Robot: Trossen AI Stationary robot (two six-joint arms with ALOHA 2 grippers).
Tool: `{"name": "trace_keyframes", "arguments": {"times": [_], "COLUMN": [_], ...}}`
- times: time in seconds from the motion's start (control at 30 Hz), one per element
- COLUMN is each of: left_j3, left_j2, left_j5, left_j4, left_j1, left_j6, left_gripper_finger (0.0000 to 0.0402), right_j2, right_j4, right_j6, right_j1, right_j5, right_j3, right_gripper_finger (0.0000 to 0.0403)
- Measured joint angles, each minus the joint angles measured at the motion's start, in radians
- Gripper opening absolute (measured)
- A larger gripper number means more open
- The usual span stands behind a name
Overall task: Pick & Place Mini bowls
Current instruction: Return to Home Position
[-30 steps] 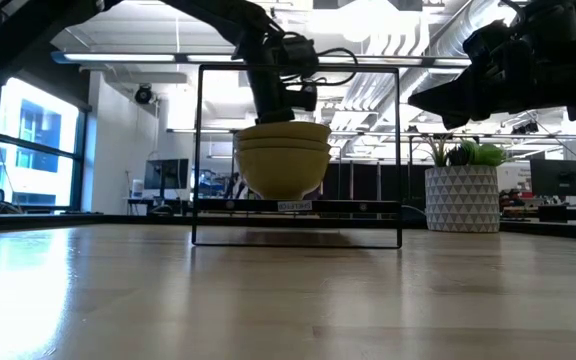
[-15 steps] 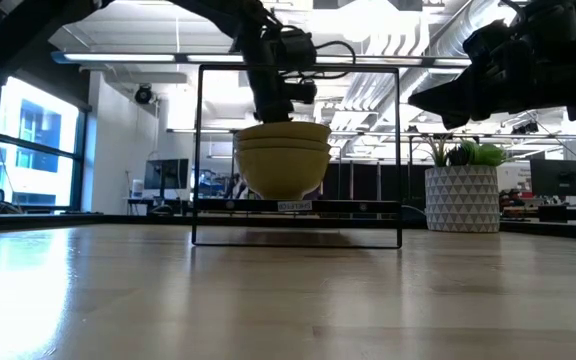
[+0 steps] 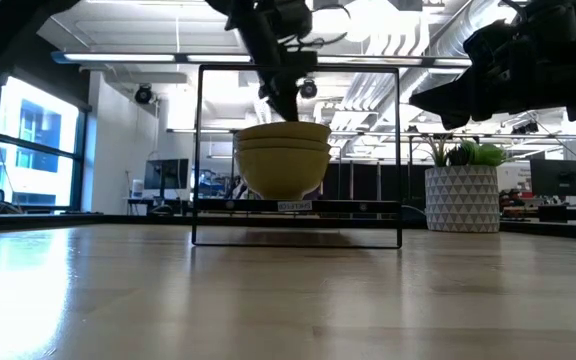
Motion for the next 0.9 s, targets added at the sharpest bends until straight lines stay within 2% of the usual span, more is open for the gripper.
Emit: {"name": "trace_keyframes", "arguments": {"times": [0.1, 0.53, 0.8, 0.9], "left_j3": [-0.089, -0.771, -1.1, -1.202], "left_j2": [-0.05, -0.44, -0.644, -0.717], "left_j5": [0.075, 0.122, 0.211, 0.234], "left_j4": [0.125, 0.772, 1.092, 1.173], "left_j1": [-0.002, 0.0, 0.0, 0.0], "left_j6": [-0.031, -0.094, -0.105, -0.109], "left_gripper_finger": [0.0006, 0.0002, 0.0001, 0.0001], "right_j2": [0.0, 0.0, -0.01, -0.028], "right_j4": [0.0, 0.0, 0.0, -0.001], "right_j6": [0.0, 0.0, 0.0, 0.0], "right_j1": [0.0, 0.0, -0.003, -0.009], "right_j5": [-0.01, 0.01, 0.018, 0.056], "right_j3": [0.0, 0.0, 0.0, 0.001], "right_gripper_finger": [0.0, 0.0, 0.0, 0.0]}}
